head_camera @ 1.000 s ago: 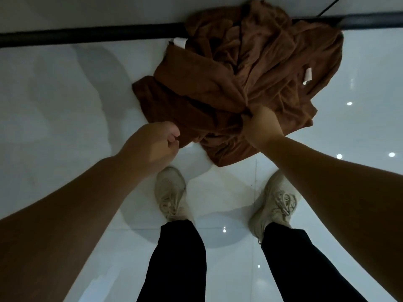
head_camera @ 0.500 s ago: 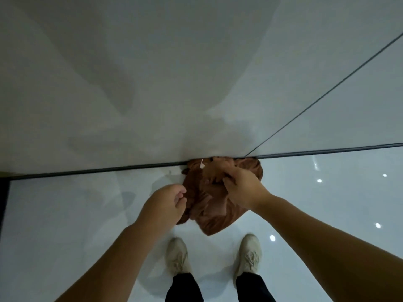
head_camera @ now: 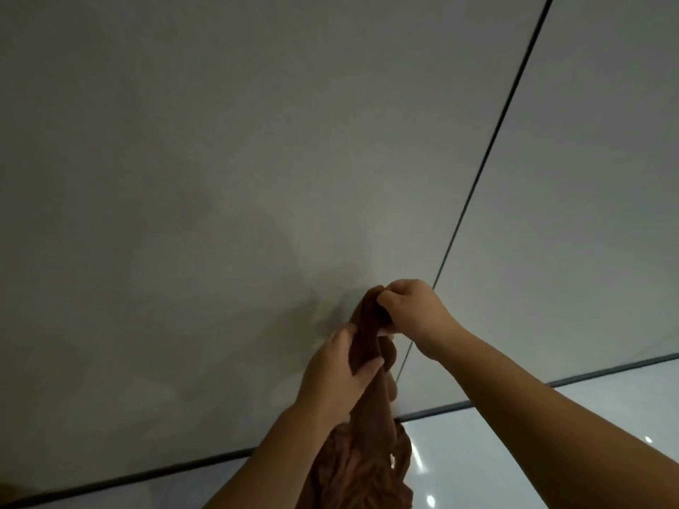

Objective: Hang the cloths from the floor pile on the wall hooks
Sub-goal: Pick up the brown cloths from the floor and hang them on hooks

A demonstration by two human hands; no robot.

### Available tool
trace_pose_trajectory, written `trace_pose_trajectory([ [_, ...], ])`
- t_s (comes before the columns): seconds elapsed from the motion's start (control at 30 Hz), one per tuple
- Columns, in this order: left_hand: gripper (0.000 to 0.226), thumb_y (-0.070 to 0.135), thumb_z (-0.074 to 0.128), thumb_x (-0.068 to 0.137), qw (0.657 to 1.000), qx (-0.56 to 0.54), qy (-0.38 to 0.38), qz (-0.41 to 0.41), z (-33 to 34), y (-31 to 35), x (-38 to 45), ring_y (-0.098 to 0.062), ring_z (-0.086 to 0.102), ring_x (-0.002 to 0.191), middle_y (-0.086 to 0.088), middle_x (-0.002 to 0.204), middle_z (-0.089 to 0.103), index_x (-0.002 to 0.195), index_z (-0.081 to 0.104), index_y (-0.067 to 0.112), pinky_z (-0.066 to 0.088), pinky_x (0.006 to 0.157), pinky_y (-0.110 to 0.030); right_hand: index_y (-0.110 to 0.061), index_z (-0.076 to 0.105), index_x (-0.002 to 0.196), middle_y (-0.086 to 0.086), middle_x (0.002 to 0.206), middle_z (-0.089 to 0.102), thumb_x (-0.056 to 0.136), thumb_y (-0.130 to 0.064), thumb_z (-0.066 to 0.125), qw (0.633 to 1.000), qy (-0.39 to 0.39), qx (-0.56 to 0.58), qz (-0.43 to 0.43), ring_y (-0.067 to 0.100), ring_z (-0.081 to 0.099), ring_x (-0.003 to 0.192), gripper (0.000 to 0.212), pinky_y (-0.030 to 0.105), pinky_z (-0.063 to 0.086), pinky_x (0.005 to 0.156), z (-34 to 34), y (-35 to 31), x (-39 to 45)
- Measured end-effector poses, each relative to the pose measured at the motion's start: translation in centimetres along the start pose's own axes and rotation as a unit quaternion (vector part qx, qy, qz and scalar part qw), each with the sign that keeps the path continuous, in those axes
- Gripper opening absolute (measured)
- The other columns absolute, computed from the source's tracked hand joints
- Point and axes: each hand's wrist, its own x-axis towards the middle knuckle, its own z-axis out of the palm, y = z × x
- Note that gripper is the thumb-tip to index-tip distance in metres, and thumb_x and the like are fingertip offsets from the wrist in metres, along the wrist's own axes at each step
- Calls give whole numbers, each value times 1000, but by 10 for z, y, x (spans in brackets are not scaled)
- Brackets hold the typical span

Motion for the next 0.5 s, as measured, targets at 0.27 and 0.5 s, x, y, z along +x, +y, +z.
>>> trace_pose_trajectory([
  [0.27,18,21,41,99,991,-30,101,86,-88,83,23,-12,61,80,0,87,64,94,57,18,45,68,-23,1,63,92,16,78,66,94,-12,51,989,-8,69,-133,20,66,65,18,33,59,69,-37,-98,-37],
  [0.5,25,22,38,100,981,-35,155,110,-148,126,34,-10,61,92,2,97,65,108,61,18,45,76,-22,-10,66,89,5,84,70,92,-18,56,960,6,-51,-274,12,69,74,13,29,58,71,-45,-122,-53],
])
